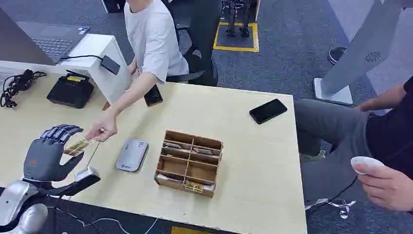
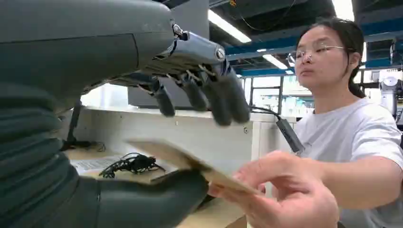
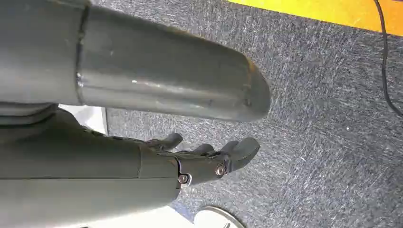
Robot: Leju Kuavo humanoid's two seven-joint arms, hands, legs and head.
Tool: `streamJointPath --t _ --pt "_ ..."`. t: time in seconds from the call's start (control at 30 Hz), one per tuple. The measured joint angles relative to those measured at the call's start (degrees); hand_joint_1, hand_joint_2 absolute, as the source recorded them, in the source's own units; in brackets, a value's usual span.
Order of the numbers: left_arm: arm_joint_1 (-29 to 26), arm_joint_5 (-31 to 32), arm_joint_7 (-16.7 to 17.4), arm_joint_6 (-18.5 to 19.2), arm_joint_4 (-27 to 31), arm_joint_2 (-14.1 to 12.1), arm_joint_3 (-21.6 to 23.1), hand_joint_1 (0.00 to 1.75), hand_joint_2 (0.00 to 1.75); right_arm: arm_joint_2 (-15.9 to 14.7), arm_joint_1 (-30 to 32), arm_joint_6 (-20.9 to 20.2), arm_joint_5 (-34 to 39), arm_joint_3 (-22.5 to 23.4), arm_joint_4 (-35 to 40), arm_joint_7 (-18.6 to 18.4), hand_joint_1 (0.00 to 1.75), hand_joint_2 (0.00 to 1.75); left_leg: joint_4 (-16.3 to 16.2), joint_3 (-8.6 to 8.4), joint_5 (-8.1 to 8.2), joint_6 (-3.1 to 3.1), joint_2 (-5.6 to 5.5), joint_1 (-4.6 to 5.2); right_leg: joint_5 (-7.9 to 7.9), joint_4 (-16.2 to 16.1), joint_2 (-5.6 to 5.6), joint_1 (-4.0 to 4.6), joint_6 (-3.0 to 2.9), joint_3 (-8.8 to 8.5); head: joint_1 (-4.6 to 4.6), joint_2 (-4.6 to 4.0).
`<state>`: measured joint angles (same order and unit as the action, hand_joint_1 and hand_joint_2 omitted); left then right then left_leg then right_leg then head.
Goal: Pass the card to the sensor for recognition and then transmit it.
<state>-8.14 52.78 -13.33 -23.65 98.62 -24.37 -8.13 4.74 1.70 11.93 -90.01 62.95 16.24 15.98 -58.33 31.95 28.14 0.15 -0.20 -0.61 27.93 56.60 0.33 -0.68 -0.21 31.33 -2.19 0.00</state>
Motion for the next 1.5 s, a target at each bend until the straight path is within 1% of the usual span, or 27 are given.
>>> streamJointPath --t 0.2,0.33,0.37,0.47,0.53,0.6,0.63,0.67,0.77,0.83,0.87,0.97,1.03,1.07,1.2,1.27,1.33,1.4,1.47,1.5 --pt "0.0 0.0 0.0 0.3 0.0 -0.1 0.0 1.75 1.75 0.0 0.0 0.0 0.0 0.0 0.0 0.1 0.0 0.0 0.0 0.0 0.0 0.0 0.0 0.0 0.0 0.0 0.0 0.0 0.0 0.0 0.0 0.0" --pt "0.0 -1.4 -0.2 0.9 0.0 0.0 -0.1 1.75 1.75 0.0 0.0 0.1 0.0 0.0 0.0 0.1 0.0 0.0 0.0 -0.01 0.0 0.0 0.0 0.0 0.0 0.0 -0.01 0.0 0.0 0.0 0.0 0.0" --pt "0.0 -2.2 -0.7 0.9 0.0 0.0 -0.1 1.75 1.75 0.0 0.0 0.2 0.0 0.0 0.0 0.1 0.0 0.0 0.0 0.0 0.0 0.0 0.0 0.0 0.0 0.0 -0.01 0.0 0.0 -0.01 0.0 0.0" --pt "-0.3 -6.7 -4.2 0.8 0.0 0.0 -0.2 1.75 1.75 0.0 0.0 0.2 0.0 -0.2 0.0 0.1 0.0 0.0 0.0 0.0 0.0 0.0 0.0 0.0 0.0 0.0 -0.01 0.0 0.0 0.0 0.0 0.0" --pt "-0.5 -7.8 -5.0 0.7 0.0 0.0 -0.4 1.75 1.75 0.0 -0.1 0.2 0.0 -0.2 0.0 0.2 0.0 0.0 0.0 0.01 0.0 0.0 0.0 -0.01 0.0 0.0 0.0 0.0 0.0 0.0 0.0 0.0" --pt "-0.7 -9.8 -6.5 0.7 0.0 0.2 -0.7 1.75 1.75 0.0 -0.1 0.3 0.0 -0.3 0.0 0.2 0.0 0.0 0.0 0.0 0.0 0.0 0.0 0.0 0.0 0.0 0.0 0.0 0.0 0.0 0.0 0.0" --pt "-0.7 -12.0 -7.4 1.5 0.1 0.6 -0.9 1.75 1.75 0.0 -0.1 0.4 0.0 -0.3 -0.1 0.2 0.0 0.0 0.0 0.01 0.0 0.0 0.0 0.0 0.0 0.0 -0.01 0.0 0.0 0.0 0.0 0.0" --pt "-0.6 -14.3 -7.5 3.1 0.3 1.1 -1.1 1.75 1.75 0.0 -0.1 0.5 0.0 -0.3 -0.1 0.1 0.0 0.0 0.0 0.0 0.0 0.0 0.0 0.0 0.0 0.0 -0.01 0.0 0.01 0.0 0.0 0.0" --pt "0.1 -22.7 -5.2 11.4 0.3 3.3 -1.2 1.75 1.75 0.0 -0.1 0.5 0.0 -0.2 -0.1 -0.5 0.0 0.0 0.0 0.01 0.0 0.0 -0.02 0.03 0.0 0.0 -0.03 -0.01 0.01 -0.01 0.0 0.0" --pt "0.4 -24.8 -4.9 13.2 0.6 4.8 -1.2 1.75 1.75 0.1 -0.1 0.5 0.0 -0.2 -0.1 -0.7 0.0 0.0 0.0 0.0 0.0 0.0 0.0 0.02 -0.01 0.0 0.0 -0.01 0.0 0.0 0.0 0.0" --pt "0.7 -26.0 -4.0 14.4 0.7 5.2 -1.2 1.75 1.75 0.1 0.0 0.5 0.0 -0.2 0.0 -0.8 0.0 0.0 0.0 -0.01 0.0 0.0 0.0 0.03 -0.01 0.0 0.0 -0.01 0.0 0.0 0.0 0.0" --pt "1.1 -30.6 -0.8 19.0 0.9 6.6 -1.2 1.75 1.75 0.5 0.0 0.2 0.0 0.2 0.4 -0.9 0.0 0.0 0.0 -0.02 0.0 0.0 0.0 0.03 -0.01 0.0 -0.01 -0.01 0.0 0.0 0.0 0.0" --pt "1.2 -31.0 1.4 20.7 0.9 7.0 -1.1 1.75 1.75 0.7 0.0 0.0 0.0 0.3 0.7 -0.9 0.0 0.0 0.0 -0.03 0.0 0.0 0.01 0.01 -0.01 0.0 0.01 -0.01 0.0 0.01 0.0 0.0" --pt "1.2 -31.0 2.5 21.2 0.9 7.2 -1.1 1.75 1.75 0.8 0.1 0.0 0.0 0.3 0.9 -0.9 0.0 0.0 0.0 -0.03 0.0 0.0 0.01 0.01 -0.01 0.0 0.01 -0.01 0.0 0.01 -0.02 0.0" --pt "1.4 -31.4 3.9 22.2 0.9 7.7 -1.1 1.75 1.75 1.0 0.1 -0.1 0.0 0.4 1.3 -0.9 0.0 0.0 0.0 -0.02 0.0 0.0 0.01 0.0 -0.01 0.0 0.0 0.0 0.0 0.02 0.0 0.0" --pt "1.4 -32.2 6.5 23.0 0.8 8.0 -1.1 1.75 1.75 1.0 0.1 -0.1 0.0 0.5 1.4 -0.9 0.0 0.0 0.0 -0.02 0.0 0.0 0.0 0.0 0.0 0.0 0.0 0.0 0.0 0.02 0.0 0.0" --pt "1.5 -32.2 8.6 23.1 0.5 8.3 -1.1 1.75 1.75 1.1 0.1 -0.1 0.0 0.6 1.5 -1.0 0.0 0.0 0.0 -0.01 0.0 0.0 0.0 0.0 0.0 0.0 0.0 0.0 0.0 0.03 0.0 0.0" --pt "1.9 -31.1 10.3 22.3 -0.1 8.7 -1.1 1.75 1.75 1.2 0.1 -0.1 0.0 0.6 1.6 -1.0 0.0 0.0 0.0 -0.01 0.0 0.0 0.0 0.01 0.0 0.0 0.0 0.0 0.0 0.03 -0.02 0.0" --pt "3.0 -28.2 12.2 20.2 -1.9 9.2 -1.1 1.75 1.75 1.2 0.1 -0.1 0.0 0.6 1.6 -1.2 0.0 0.0 0.0 -0.02 0.0 0.0 -0.01 0.01 -0.01 0.0 -0.01 0.0 0.0 0.01 0.0 0.0" --pt "3.4 -27.3 12.6 19.5 -2.8 9.4 -1.1 1.75 1.75 1.2 0.1 -0.1 0.0 0.6 1.7 -1.3 0.0 0.0 0.0 -0.02 -0.01 0.0 -0.01 0.01 -0.01 0.0 -0.01 0.0 0.0 0.0 0.0 0.0"
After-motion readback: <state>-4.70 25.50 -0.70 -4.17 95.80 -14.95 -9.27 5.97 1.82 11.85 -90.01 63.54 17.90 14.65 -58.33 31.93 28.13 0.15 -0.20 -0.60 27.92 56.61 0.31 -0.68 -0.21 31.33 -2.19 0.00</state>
